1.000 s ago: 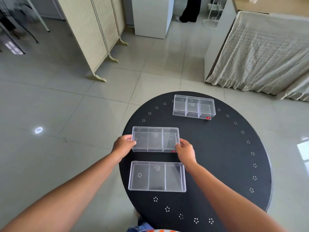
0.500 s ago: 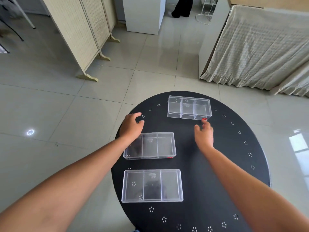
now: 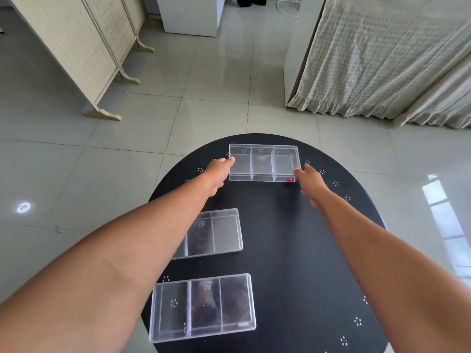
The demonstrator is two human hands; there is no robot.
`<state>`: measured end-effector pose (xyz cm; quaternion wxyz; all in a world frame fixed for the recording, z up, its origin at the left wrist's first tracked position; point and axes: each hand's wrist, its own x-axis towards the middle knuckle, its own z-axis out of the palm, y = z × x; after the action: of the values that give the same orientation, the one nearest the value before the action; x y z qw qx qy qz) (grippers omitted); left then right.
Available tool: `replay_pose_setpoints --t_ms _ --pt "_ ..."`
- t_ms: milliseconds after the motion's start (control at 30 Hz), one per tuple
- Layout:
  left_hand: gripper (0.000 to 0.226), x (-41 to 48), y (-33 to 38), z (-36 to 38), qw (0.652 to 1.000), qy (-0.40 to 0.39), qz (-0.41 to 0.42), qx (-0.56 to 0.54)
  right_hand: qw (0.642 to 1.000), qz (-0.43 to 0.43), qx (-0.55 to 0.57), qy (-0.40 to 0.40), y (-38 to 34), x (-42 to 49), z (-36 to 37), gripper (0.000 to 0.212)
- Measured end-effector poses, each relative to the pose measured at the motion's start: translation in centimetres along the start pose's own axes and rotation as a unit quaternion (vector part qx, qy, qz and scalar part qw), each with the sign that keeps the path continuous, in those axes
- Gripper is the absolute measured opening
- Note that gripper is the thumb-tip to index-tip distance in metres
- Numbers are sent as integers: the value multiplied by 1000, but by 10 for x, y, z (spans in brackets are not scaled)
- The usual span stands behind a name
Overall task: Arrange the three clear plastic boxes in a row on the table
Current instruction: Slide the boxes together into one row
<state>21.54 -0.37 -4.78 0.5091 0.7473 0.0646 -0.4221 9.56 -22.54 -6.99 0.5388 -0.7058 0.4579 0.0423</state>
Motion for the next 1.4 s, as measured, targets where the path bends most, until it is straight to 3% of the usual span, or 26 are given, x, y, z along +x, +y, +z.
replay_pose_setpoints --t_ms 100,200,333,433,533,633,1400 --pt "52 3 -6 6 1000 -4 20 -19 999 -25 15 -21 -1 -2 7 36" --pt "51 0 -14 3 998 40 46 -1 999 -46 21 -9 -1 -9 17 30" --pt "31 -12 -32 -22 993 100 69 -4 998 -58 11 -4 -3 -25 38 28" --pt "40 -24 -48 -54 988 137 74 -1 997 -73 -4 -20 -6 -43 61 29" --pt "27 -33 -64 -86 983 167 73 10 995 -84 -6 -49 -8 -61 85 30" --pt "40 -41 -76 -111 979 195 66 4 993 -91 -10 -75 -10 -77 108 30" --pt "34 -59 -120 -140 969 238 61 -13 992 -91 -60 -59 -3 -113 147 34"
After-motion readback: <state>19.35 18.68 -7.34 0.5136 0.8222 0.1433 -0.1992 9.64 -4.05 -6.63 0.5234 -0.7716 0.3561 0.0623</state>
